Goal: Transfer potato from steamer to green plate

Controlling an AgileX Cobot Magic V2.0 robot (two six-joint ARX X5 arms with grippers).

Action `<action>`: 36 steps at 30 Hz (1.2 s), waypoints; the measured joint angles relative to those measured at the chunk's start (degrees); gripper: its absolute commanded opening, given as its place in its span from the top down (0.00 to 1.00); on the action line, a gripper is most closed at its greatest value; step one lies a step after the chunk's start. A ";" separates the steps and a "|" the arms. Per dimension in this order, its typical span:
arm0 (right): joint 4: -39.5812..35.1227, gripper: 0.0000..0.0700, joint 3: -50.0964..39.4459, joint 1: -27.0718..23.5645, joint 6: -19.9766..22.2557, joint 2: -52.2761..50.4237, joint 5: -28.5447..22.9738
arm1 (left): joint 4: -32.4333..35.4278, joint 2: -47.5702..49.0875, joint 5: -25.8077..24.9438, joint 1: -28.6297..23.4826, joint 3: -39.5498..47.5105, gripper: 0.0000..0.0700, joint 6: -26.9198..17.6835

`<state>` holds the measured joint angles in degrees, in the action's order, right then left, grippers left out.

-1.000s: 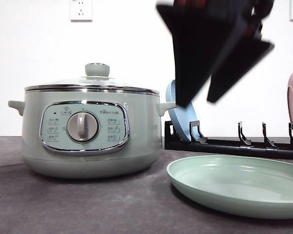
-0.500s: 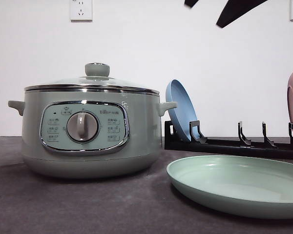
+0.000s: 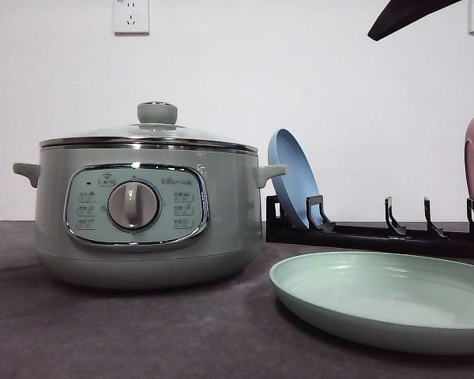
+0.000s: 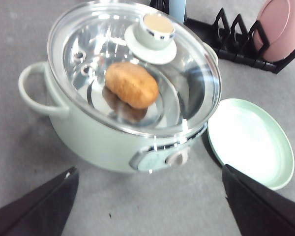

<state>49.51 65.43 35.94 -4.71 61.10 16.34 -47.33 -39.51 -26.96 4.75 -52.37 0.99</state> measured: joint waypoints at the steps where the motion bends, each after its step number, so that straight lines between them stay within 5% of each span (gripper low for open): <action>1: -0.01 0.34 0.00 0.00 0.00 0.00 0.00 | 0.65 -0.24 0.00 0.27 -0.08 0.16 0.03; 10: -0.01 0.34 0.00 0.00 0.02 0.00 0.00 | 2.97 -12.45 0.30 5.94 -12.73 0.18 1.30; 22: 0.51 0.34 0.00 0.00 0.02 0.00 0.00 | -0.51 -35.82 11.92 15.28 -34.76 0.21 -0.68; 36: 0.49 0.34 0.00 0.00 0.02 0.00 0.00 | 0.25 -51.43 19.59 19.68 -39.29 0.21 -4.55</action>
<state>50.00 65.43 35.94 -4.69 61.10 16.34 -47.08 -90.94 -7.37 24.43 -91.66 -3.57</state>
